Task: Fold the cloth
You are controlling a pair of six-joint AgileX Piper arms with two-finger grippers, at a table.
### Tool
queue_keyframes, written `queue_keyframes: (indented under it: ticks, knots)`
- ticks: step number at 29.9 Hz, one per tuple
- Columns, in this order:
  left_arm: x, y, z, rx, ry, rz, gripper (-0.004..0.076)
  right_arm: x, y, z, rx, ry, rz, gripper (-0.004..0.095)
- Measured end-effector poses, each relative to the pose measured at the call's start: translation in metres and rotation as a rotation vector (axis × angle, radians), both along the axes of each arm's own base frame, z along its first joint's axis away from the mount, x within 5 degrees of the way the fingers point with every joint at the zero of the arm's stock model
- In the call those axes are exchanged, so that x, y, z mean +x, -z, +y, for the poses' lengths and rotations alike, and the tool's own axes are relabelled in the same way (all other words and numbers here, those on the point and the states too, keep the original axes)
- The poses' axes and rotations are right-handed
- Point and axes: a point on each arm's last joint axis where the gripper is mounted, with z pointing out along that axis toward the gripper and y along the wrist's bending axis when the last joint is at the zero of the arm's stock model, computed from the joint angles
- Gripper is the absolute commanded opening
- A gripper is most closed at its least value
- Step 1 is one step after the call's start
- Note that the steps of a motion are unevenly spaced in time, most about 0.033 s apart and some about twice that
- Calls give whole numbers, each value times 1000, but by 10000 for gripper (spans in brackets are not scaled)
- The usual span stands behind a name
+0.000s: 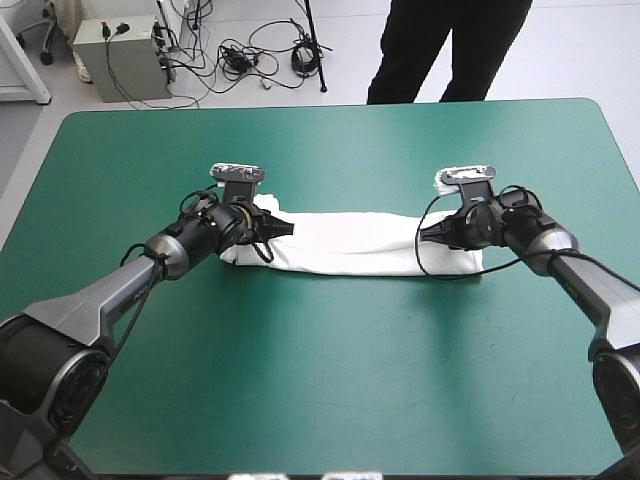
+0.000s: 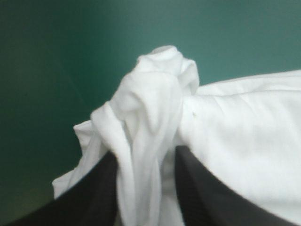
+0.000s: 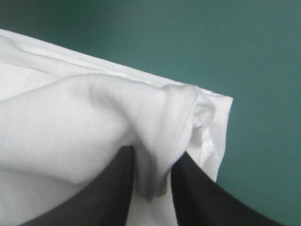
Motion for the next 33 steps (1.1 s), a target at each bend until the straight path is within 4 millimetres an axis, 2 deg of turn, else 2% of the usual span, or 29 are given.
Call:
queue_keyframes:
  ticks: [6, 12, 14, 16, 20, 21, 24, 27, 33]
  knots:
    - [-7, -12, 5, 5, -16, 9, 459, -8, -8, -2, -6, 11, 40, 492]
    - [-29, -51, 18, 8, -38, -20, 456, -32, -54, -11, -12, 11, -45, 492]
    - [-40, -68, 23, -13, -38, -38, 430, -43, -69, -16, -24, 12, -73, 492]
    - [-51, -83, 26, -41, -21, -52, 326, -55, -85, -21, -29, 25, -110, 492]
    - [-75, -109, 22, -101, 85, -85, -7, -78, -112, -31, -28, 74, -183, 492]
    - [-81, -113, 19, -109, 126, -92, -3, -82, -116, -34, -28, 86, -192, 492]
    - [-93, -119, 5, -118, 251, -98, -9, -92, -126, -45, -6, 135, -202, 492]
    - [-94, -114, -11, -119, 338, -77, -9, -95, -127, -60, 24, 192, -179, 492]
    - [-69, -86, -37, -86, 393, -1, -9, -85, -115, -98, 178, 216, -81, 492]
